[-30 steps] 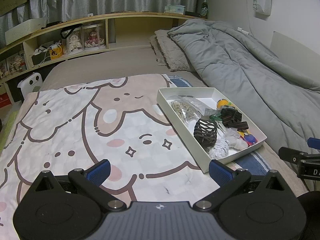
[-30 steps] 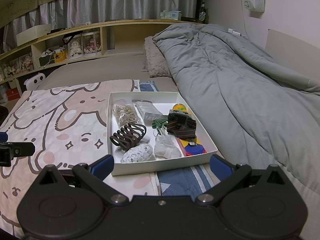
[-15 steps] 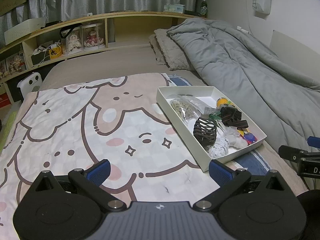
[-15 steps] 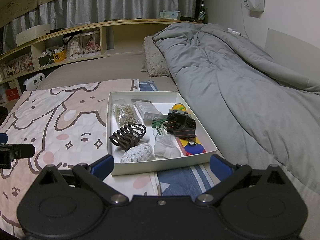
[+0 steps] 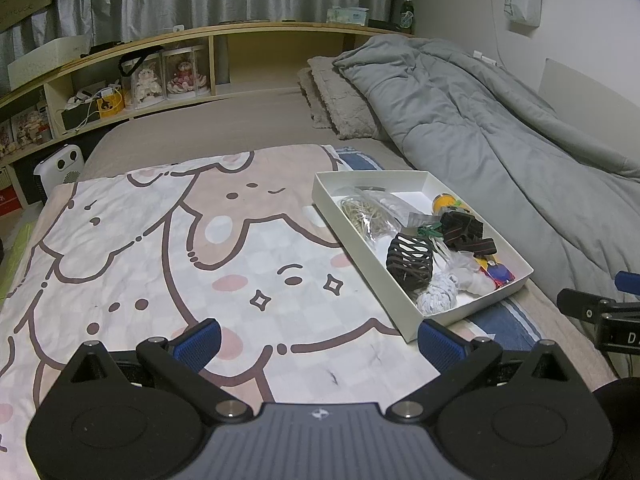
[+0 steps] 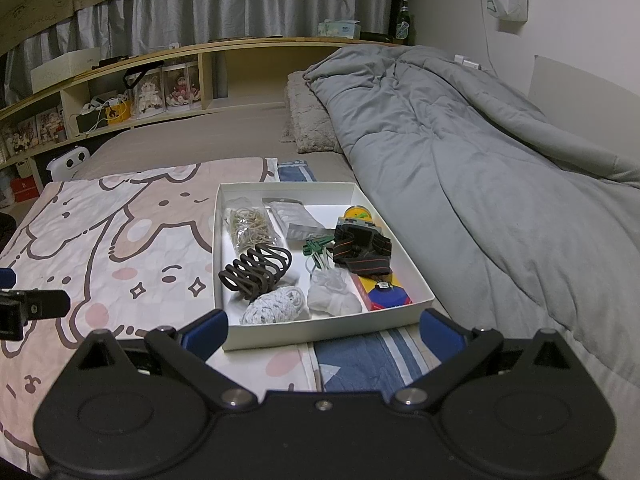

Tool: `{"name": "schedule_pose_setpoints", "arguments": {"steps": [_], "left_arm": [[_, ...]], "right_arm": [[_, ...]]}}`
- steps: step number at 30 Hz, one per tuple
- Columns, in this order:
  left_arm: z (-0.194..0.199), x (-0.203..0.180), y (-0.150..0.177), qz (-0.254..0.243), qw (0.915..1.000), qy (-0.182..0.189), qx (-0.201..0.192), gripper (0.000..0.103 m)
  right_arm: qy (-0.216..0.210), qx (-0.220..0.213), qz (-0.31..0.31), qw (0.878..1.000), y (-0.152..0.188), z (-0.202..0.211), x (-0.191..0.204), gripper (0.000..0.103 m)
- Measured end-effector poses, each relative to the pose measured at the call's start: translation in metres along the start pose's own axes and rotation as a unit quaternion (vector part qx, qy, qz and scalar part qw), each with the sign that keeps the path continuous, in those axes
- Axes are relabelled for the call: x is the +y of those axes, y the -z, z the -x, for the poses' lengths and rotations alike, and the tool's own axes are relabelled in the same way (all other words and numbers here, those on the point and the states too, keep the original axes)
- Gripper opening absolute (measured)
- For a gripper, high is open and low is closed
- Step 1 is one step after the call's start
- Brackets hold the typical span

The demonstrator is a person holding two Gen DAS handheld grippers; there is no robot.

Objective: Organize objects

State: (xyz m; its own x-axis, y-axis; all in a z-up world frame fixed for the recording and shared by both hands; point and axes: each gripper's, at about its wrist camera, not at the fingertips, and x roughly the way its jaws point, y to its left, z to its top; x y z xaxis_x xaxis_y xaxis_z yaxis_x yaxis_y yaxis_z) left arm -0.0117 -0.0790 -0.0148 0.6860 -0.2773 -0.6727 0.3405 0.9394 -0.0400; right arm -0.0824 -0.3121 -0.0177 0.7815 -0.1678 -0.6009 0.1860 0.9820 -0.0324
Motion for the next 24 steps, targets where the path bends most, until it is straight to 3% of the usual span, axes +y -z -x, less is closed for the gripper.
{"name": "schedule_pose_setpoints", "arguments": {"steps": [24], "left_arm": [[-0.0003,-0.0007,0.0008,-0.002,1.0,-0.001,0.0,0.103]], "right_arm": [[0.0,0.001,0.0,1.0,0.0007,0.0002,-0.0012,0.103]]}}
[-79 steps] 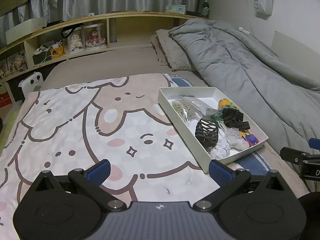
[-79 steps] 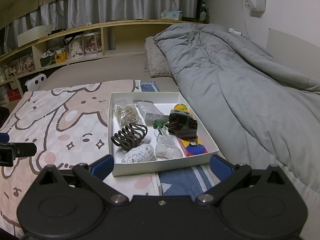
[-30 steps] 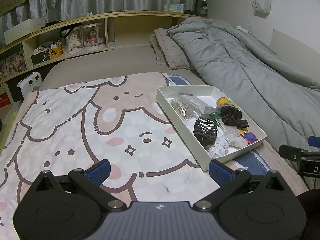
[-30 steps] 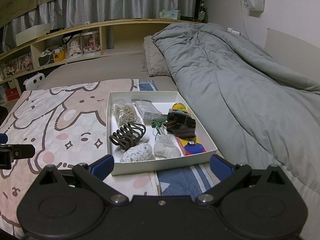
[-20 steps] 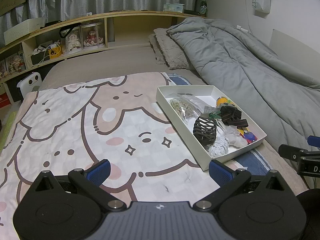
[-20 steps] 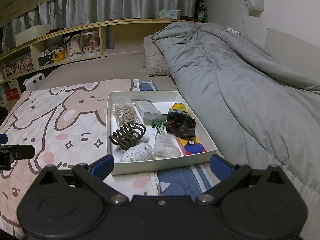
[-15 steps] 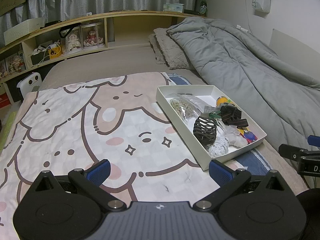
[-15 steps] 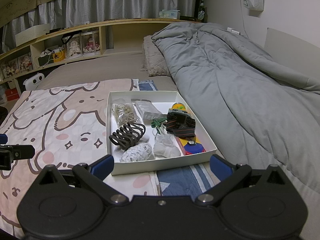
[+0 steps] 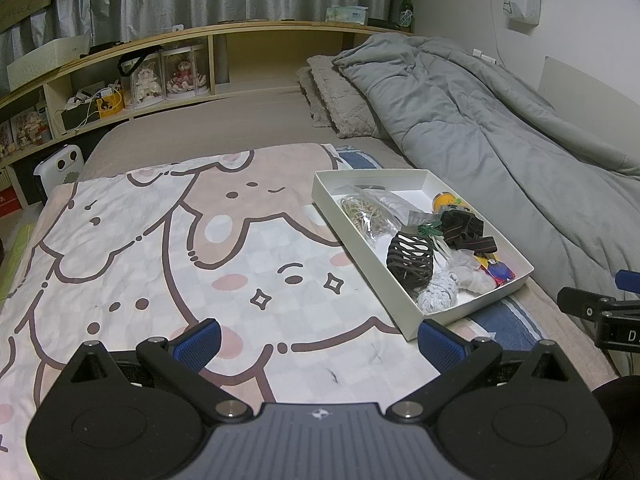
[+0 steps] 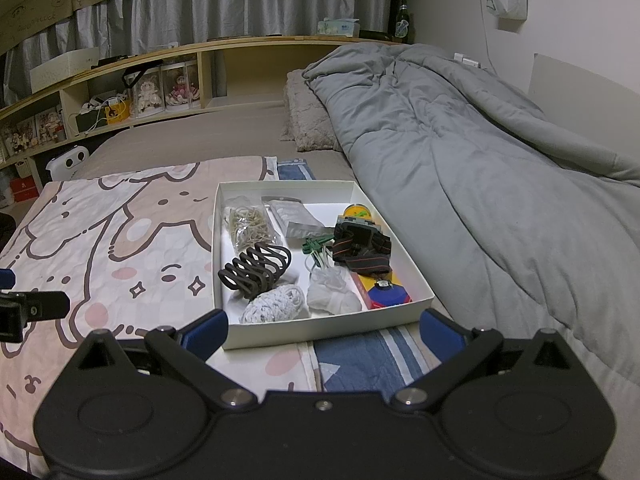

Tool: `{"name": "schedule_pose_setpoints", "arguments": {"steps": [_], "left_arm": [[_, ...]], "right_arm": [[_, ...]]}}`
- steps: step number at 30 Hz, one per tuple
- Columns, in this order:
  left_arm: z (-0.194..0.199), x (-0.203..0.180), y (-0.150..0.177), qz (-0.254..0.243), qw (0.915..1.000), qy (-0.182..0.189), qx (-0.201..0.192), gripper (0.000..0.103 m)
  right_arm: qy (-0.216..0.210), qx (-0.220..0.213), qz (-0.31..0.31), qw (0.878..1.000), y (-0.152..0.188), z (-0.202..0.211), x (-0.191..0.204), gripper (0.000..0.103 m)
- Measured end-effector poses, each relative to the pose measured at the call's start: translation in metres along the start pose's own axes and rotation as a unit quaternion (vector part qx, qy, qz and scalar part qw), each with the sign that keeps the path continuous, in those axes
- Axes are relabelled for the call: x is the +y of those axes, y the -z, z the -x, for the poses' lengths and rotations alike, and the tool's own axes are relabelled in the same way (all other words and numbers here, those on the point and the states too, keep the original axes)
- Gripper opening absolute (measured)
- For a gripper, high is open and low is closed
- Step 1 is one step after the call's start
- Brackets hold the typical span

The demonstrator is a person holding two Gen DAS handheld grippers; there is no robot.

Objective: Organize objects

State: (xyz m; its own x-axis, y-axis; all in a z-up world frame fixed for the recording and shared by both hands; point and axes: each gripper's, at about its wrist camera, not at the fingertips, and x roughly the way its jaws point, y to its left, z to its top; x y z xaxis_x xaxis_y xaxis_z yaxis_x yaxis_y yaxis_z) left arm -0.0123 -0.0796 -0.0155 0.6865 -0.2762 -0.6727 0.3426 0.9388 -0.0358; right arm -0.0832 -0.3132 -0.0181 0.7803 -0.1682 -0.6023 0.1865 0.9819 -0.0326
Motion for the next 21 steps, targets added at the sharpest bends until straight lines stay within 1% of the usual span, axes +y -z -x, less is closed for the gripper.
{"name": "schedule_pose_setpoints", "arguments": {"steps": [21], "left_arm": [[0.0005,0.0026,0.0027,-0.002,1.0,0.002,0.002,0.103]], "right_arm": [[-0.001,0.0,-0.001,1.0,-0.0006,-0.0001,-0.0003,0.103]]}}
